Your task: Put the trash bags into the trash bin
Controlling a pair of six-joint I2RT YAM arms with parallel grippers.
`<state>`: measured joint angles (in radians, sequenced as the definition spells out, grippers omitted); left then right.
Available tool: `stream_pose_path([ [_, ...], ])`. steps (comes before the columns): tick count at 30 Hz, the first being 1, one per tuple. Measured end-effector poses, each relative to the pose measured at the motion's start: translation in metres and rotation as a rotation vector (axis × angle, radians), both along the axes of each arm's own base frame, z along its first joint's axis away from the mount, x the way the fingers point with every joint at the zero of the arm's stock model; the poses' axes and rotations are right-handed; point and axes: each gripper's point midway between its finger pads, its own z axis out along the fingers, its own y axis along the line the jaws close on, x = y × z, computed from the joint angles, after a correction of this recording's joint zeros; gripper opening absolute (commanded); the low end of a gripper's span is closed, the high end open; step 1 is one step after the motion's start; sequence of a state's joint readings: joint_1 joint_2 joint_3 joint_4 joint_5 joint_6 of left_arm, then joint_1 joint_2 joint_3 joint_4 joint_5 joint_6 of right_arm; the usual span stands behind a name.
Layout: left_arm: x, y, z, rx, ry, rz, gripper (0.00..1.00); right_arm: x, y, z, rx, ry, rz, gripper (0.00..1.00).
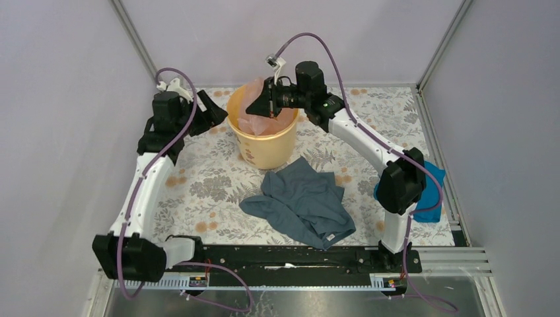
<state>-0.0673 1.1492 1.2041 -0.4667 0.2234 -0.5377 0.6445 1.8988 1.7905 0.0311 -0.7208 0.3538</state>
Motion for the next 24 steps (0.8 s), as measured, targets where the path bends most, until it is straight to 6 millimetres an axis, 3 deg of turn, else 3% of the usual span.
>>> stream_pose_path([
  [6,0.027,-0.004,-0.035,-0.005,0.096,-0.003,0.75,-0.003,0.002,-0.010,-0.020,0.028,0.038,0.00],
  [12,0.048,-0.006,-0.045,0.000,0.089,0.001,0.51,0.000,0.008,-0.027,-0.046,0.071,0.060,0.00],
  [15,0.054,-0.008,-0.052,0.018,0.097,0.024,0.46,0.000,0.008,-0.031,-0.057,0.083,0.060,0.00],
  [20,0.050,-0.030,-0.057,0.078,0.089,0.055,0.23,0.001,0.009,-0.021,-0.048,0.070,0.060,0.00],
  [24,0.035,-0.022,-0.056,0.078,0.087,0.151,0.10,0.002,0.010,-0.017,-0.041,0.062,0.058,0.00],
])
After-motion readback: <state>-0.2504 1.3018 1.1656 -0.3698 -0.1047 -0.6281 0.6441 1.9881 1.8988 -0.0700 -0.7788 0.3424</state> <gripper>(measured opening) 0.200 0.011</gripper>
